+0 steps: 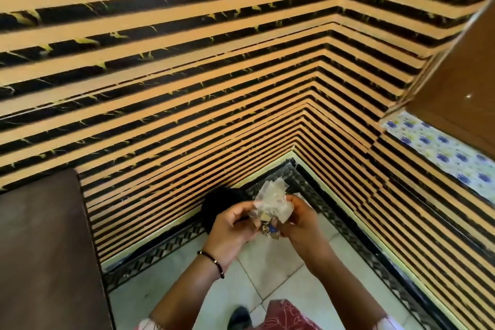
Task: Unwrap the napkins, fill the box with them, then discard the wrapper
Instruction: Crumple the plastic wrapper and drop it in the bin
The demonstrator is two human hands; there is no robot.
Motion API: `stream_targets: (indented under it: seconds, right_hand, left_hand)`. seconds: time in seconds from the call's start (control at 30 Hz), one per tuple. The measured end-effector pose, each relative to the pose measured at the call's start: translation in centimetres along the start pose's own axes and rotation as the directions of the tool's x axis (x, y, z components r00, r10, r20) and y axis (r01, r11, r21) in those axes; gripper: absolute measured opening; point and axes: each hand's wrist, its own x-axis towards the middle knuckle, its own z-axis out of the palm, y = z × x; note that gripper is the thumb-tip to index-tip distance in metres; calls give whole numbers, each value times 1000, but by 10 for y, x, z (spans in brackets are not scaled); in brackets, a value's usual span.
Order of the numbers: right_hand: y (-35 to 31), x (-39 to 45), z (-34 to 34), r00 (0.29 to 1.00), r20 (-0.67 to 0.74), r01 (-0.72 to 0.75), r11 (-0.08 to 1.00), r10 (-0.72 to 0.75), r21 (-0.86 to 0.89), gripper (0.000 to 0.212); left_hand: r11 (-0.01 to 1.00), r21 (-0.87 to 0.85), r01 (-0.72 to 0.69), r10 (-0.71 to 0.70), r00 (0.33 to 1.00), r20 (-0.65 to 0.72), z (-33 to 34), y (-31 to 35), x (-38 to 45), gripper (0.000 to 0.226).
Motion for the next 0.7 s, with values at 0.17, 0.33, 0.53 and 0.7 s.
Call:
stream_targets:
  seconds: [0.17, 0.33, 0.53, 0.7]
  right_hand:
    - [8, 56, 9, 997, 13, -73, 997, 73, 36, 36]
    - [26, 125, 10, 975, 173, -146, 989, 141, 17, 34]
    - [41, 217, -21, 915, 311, -255, 966, 256, -46, 28]
    - [83, 285, -27, 850, 361, -317, 920, 384, -232, 33]
  left_hand:
    - [997, -78, 21, -30, 991, -128, -9, -5, 35, 31]
    - [996, -72, 49, -67, 960, -273, -12, -15, 76, 28]
    - [979, -57, 195, -198, 847, -494, -16, -40, 142, 24]
    - [934, -182, 307, -350, 693, -630, -21, -92, 183, 21]
